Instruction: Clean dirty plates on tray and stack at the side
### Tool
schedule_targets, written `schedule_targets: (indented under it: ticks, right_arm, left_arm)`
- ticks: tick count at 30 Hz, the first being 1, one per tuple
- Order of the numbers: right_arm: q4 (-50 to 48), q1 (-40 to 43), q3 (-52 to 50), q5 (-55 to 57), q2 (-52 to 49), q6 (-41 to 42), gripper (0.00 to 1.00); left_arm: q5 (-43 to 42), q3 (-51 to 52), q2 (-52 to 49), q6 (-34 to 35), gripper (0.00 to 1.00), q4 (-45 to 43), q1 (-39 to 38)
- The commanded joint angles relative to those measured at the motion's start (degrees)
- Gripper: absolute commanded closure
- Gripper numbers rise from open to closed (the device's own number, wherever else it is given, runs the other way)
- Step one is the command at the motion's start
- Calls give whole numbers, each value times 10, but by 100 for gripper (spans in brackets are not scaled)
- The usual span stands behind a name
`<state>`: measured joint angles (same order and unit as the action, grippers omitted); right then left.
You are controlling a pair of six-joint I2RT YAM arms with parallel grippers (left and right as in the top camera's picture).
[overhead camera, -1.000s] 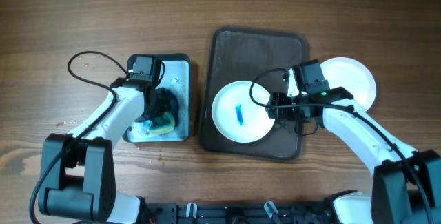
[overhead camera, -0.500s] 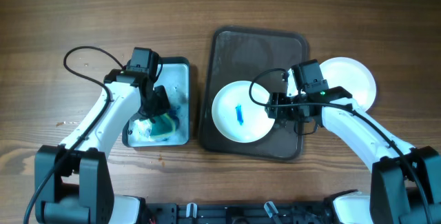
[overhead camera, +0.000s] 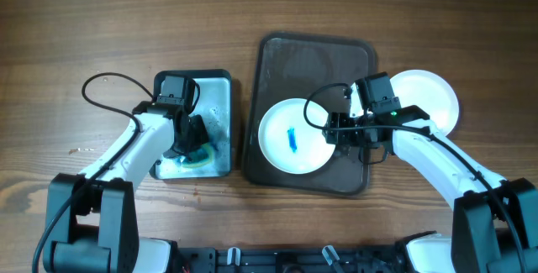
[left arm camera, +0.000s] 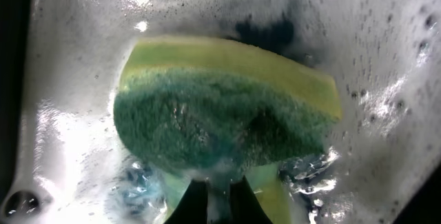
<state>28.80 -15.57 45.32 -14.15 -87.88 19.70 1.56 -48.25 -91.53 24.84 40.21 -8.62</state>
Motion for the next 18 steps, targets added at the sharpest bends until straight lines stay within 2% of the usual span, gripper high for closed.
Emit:
schedule_targets:
  ticks: [1, 3, 7, 11, 14, 17, 18]
  right_arm:
    - [-3, 2, 0, -7, -8, -32, 21]
    - [-3, 2, 0, -7, -8, -31, 23]
    - [-19, 2, 0, -7, -9, -30, 35]
    - [-33, 2, 0, -7, -19, -32, 36]
    - [-41, 2, 0, -8, -37, -33, 47]
    - [-49, 0, 0, -10, -61, -32, 52]
    - [-51, 0, 0, -9, -74, -32, 60]
  left_arm:
    - [-9, -45, -2, -34, 96, 48, 0]
    - [-9, -81, 0, -39, 96, 82, 0]
    - [-9, -166, 8, -50, 96, 156, -1]
    - [-11, -215, 21, -52, 96, 197, -10]
    - [-17, -241, 36, -52, 96, 212, -34]
    - [-55, -247, 51, -51, 96, 198, -61]
    - [-72, -247, 54, -51, 96, 187, -72]
